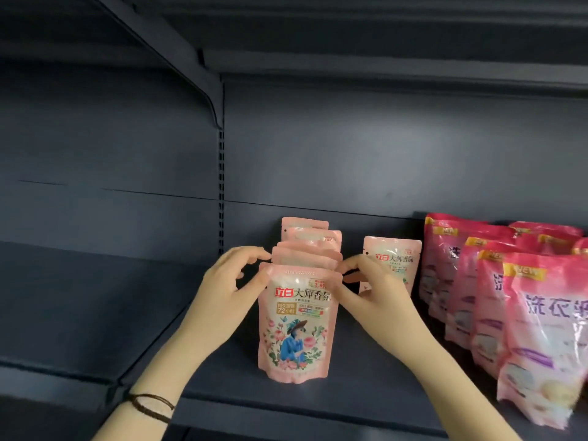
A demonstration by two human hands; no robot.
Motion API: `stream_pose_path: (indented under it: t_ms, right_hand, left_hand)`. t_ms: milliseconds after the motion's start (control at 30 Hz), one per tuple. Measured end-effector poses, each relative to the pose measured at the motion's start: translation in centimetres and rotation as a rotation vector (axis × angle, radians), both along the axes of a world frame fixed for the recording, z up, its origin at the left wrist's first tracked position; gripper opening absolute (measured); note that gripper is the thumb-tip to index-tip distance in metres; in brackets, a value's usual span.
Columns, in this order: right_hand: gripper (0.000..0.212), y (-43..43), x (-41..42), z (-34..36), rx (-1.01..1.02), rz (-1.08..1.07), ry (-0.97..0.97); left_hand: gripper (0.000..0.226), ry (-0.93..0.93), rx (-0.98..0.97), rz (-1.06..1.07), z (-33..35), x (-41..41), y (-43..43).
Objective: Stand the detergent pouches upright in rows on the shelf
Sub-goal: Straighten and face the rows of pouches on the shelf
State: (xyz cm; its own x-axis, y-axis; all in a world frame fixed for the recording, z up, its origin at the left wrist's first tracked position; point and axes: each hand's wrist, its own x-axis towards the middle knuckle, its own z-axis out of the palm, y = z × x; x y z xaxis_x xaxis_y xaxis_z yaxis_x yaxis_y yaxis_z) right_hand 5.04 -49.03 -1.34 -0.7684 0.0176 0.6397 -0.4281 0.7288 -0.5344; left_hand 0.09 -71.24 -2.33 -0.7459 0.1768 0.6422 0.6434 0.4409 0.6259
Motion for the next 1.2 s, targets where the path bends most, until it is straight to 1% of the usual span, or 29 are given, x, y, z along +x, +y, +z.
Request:
stream_pose_path:
  t_ms: [100, 133, 200, 267, 400, 500, 600, 667, 767, 867, 967, 1033, 1133, 1200]
  right_hand:
    - [0.004, -0.8, -0.2, -1.5, -0.214, 0.033, 0.028]
    - [0.003, -1.1, -0.2, -2.1, -0.276, 0.039, 0.031]
    - [0.009, -1.5, -0.2, -3.1, -0.399, 0.04, 0.031]
    - [0.019, -2.0, -0.1, -3.7, -0.49, 0.027, 0.036]
    - [0.018, -2.0, 0.2, -3.6, -0.583, -0.001, 0.095]
    - [0.016, -0.5, 1.1, -2.8, -0.603, -0.004, 0.14]
    - [0.015, 2.3, 2.2, -2.3, -0.633, 0.006, 0.157]
    - [0.015, 4.3, 2.8, -2.5, -0.636, -0.01, 0.155]
    - [0.022, 7.2, 3.4, -3.4, -0.627, -0.064, 0.141]
    - [0.019, 9.4, 3.4, -3.6, -0.627, -0.086, 0.127]
    - [0.019, 10.9, 2.6, -3.5, -0.567, -0.109, 0.167]
    - [0.022, 11.4, 1.9, -3.8, -0.48, -0.146, 0.19]
    - [0.018, 11.6, 1.0, -4.8, -0.376, -0.181, 0.123]
    - [0.021, 11.8, 0.6, -5.4, -0.353, -0.189, 0.046]
  left_hand:
    - [0.014, -0.131, 0.27, -0.121, -1.7, -0.3, 0.9]
    - [0.017, -0.193, 0.356, -0.177, -2.3, -0.2, 1.1]
    - [0.025, -0.28, 0.489, -0.247, -3.2, -0.2, 1.5]
    - [0.023, -0.303, 0.558, -0.259, -3.6, -0.6, 1.8]
    - [0.017, -0.235, 0.574, -0.3, -3.1, -0.4, 3.0]
    - [0.018, -0.165, 0.558, -0.354, -2.2, 0.4, 4.6]
    - [0.019, -0.123, 0.494, -0.374, -1.8, 1.2, 7.5]
    - [0.02, -0.113, 0.479, -0.348, -2.2, 1.7, 9.9]
    - [0.02, -0.126, 0.489, -0.306, -3.4, 2.3, 13.8]
    - [0.016, -0.138, 0.497, -0.252, -3.7, 2.0, 16.9]
    - [0.015, -0.107, 0.536, -0.206, -3.2, 1.1, 19.0]
    - [0.014, -0.114, 0.561, -0.168, -3.1, 0.6, 20.1]
    - [0.015, -0.161, 0.581, -0.136, -3.7, 0.2, 20.9]
    - [0.023, -0.189, 0.528, -0.14, -4.2, 0.2, 20.9]
